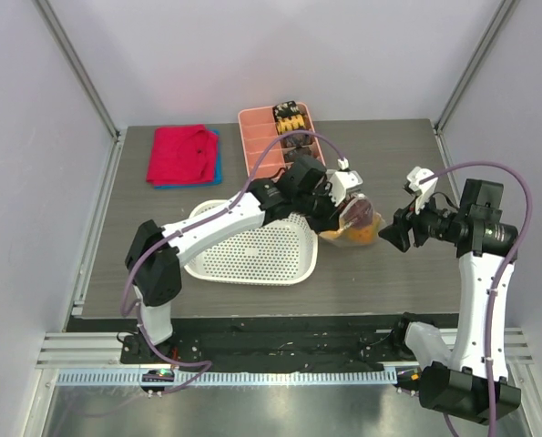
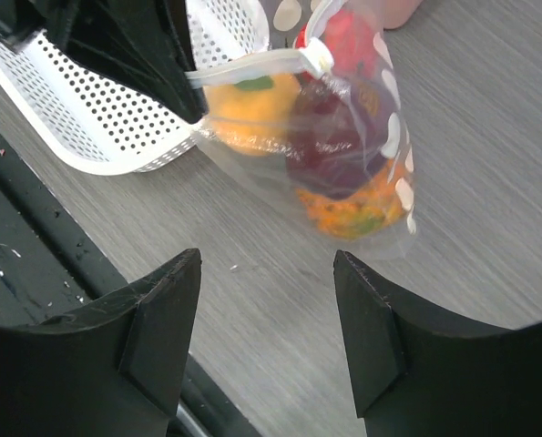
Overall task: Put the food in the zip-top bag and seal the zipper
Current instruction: Zip the zipper food storage bag at the center of the board.
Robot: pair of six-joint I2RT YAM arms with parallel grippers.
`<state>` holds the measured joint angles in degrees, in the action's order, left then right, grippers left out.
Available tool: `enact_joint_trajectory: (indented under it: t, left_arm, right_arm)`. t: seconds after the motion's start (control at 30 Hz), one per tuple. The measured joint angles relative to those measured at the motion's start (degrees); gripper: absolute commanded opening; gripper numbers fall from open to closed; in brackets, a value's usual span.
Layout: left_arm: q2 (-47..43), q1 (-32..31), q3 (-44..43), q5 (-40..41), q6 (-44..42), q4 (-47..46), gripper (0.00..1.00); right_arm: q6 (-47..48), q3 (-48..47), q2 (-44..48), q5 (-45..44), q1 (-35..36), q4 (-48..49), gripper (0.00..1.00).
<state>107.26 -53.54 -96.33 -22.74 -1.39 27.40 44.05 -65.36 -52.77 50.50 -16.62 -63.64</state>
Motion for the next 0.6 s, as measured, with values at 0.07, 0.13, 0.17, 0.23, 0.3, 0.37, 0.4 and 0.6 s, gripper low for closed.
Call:
enact_joint_trajectory:
  t: [0.07, 0.13, 0.17, 0.23, 0.3, 0.37, 0.4, 0.6]
  left_arm:
    - [-0.98, 0.00, 0.81, -0.83, 0.07, -0.26, 0.00]
    - [-1.73, -0.07, 0.96, -1.68, 0.02, -0.57, 0.00]
    - [-2.05, -0.11, 0.96, -2.01, -0.07, -0.70, 0.00]
    - [-2.49, -0.31, 0.96, -2.43, -0.13, -0.79, 0.00]
    - [-2.75, -0.61, 0.98, -2.82, -0.26, -0.79, 0.00]
    - [-2.78, -0.85, 0.96, -3.28, -0.35, -0.79, 0.00]
    - [-2.78, -0.90, 0.96, -3.58, -0.37, -0.72, 0.00]
    - [-2.78, -1.44, 1.03, -4.48, -0.83, -0.68, 0.00]
  right_arm:
    - [1.38, 0.57, -0.37, 0.66, 0.00, 0.87, 0.66]
    - [3.48, 1.05, -0.92, 1.55, 0.00, 1.99, 0.66]
    - [4.31, 1.29, -1.07, 1.92, 0.00, 2.43, 0.66]
    - [6.67, 2.23, -1.25, 3.15, 0.00, 3.80, 0.66]
    - [8.44, 3.69, -1.09, 4.68, 0.00, 5.53, 0.65]
    - [9.64, 5.22, -0.96, 5.90, 0.00, 7.06, 0.64]
    - [10.05, 5.81, -0.96, 6.58, 0.00, 7.63, 0.64]
    - [11.34, 7.08, -1.53, 9.51, 0.00, 10.69, 0.57]
